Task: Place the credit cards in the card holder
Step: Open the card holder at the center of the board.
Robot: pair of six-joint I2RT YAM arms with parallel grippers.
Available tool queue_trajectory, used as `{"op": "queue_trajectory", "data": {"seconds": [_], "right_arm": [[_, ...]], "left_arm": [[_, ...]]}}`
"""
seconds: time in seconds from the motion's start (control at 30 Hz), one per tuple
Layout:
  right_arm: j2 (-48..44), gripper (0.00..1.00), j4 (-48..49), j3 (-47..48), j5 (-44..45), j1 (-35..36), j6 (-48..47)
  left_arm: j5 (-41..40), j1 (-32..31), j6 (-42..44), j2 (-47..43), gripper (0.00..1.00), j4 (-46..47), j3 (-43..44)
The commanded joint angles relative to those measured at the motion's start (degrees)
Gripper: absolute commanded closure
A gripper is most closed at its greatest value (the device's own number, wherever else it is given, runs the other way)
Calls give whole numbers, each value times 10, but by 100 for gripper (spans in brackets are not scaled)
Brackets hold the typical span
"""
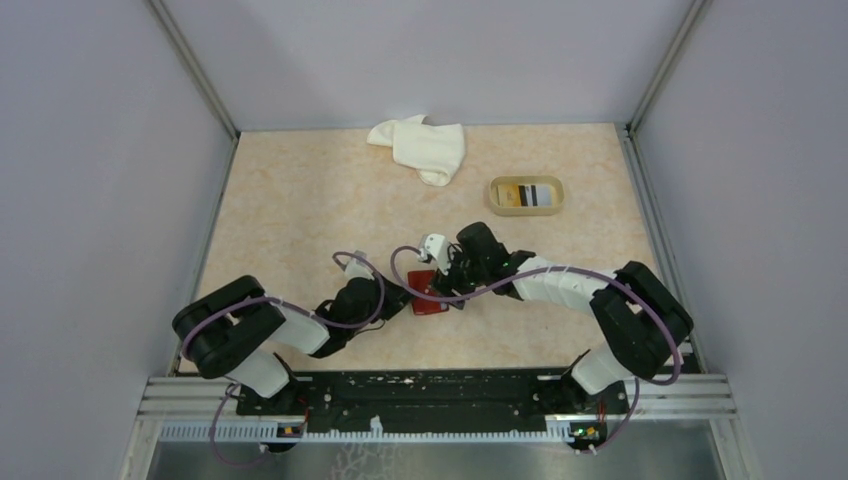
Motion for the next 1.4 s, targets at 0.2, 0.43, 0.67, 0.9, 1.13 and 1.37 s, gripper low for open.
{"op": "queue_trajectory", "data": {"seconds": [0.2, 0.43, 0.67, 0.9, 1.13, 1.37], "right_arm": [[24, 48, 59, 28, 103, 10, 54], [28, 80, 66, 28, 103, 10, 60], [-14, 100, 57, 34, 91, -9, 74], [-75, 100, 69, 21, -26, -81, 130], [-76, 100, 71, 19, -59, -84, 142], [-67, 100, 65, 22, -61, -86, 142]], "left_arm": [[-10, -14, -12, 19, 100, 26, 16], [2, -15, -8, 27, 99, 46, 12], [16, -15, 16, 25, 61, 75, 0], [40, -8, 85, -2, 21, 113, -32], [86, -4, 129, -59, 1, 118, -51], [89, -4, 113, -51, 1, 74, -24]]}}
